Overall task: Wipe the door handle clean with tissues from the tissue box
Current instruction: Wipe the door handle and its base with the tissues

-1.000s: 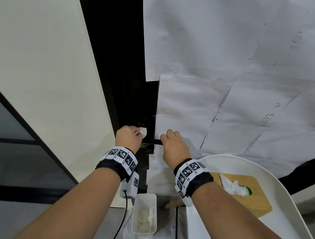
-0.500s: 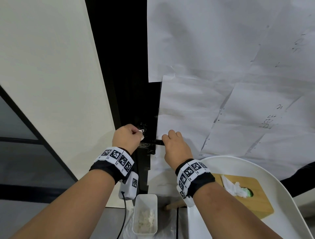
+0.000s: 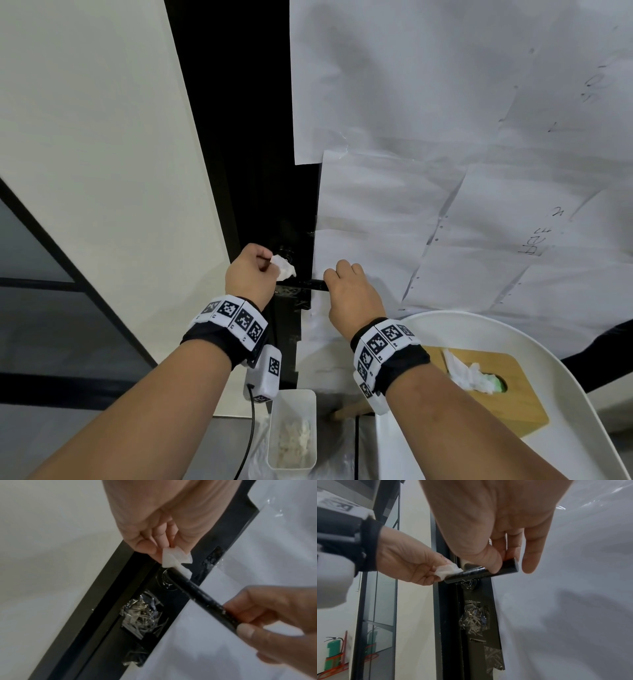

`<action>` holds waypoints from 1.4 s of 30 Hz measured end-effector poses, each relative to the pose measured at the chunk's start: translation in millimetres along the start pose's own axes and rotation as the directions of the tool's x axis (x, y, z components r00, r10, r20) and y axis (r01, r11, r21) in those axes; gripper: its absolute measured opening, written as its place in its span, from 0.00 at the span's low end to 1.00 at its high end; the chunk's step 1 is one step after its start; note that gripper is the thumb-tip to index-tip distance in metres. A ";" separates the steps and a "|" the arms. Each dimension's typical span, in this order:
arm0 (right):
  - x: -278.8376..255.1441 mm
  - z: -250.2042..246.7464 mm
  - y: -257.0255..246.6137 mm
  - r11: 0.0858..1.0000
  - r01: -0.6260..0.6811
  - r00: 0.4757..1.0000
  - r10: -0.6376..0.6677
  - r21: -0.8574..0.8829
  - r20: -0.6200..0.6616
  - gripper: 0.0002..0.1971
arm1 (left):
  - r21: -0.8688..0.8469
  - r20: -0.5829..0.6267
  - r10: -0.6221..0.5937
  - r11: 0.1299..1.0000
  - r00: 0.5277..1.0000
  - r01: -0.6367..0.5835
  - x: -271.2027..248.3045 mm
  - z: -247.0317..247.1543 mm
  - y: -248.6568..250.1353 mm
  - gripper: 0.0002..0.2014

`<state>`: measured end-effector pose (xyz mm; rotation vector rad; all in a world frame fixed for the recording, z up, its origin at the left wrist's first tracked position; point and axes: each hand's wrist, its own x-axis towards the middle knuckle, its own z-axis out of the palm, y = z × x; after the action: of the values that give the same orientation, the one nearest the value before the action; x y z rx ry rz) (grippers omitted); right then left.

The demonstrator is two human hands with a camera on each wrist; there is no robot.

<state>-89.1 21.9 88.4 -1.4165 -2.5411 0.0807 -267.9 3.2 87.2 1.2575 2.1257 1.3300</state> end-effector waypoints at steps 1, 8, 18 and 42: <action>-0.1 0.0 0.2 1.000 0.002 1.000 -0.002 0.000 0.000 0.18 | 0.045 -0.009 0.035 0.998 0.999 -0.034 -0.9 0.7 -1.5 0.07; -0.1 -0.3 -0.5 1.000 0.010 1.000 -0.010 0.011 -0.008 0.18 | 0.259 0.063 0.176 0.948 0.982 -0.186 -3.6 2.7 -1.9 0.11; -0.3 -0.5 -0.9 1.000 0.001 1.000 -0.001 0.007 -0.004 0.19 | 0.293 0.039 0.329 0.899 0.943 -0.326 6.4 6.0 7.4 0.09; -0.4 -0.6 -0.7 1.000 0.012 1.000 -0.012 0.012 -0.018 0.18 | 0.224 0.149 0.143 0.959 0.978 -0.174 2.1 -9.5 -9.0 0.14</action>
<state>-89.3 21.2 89.1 -1.3912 -2.5303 0.0815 -279.9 -1.9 84.8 1.5944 2.1768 1.0405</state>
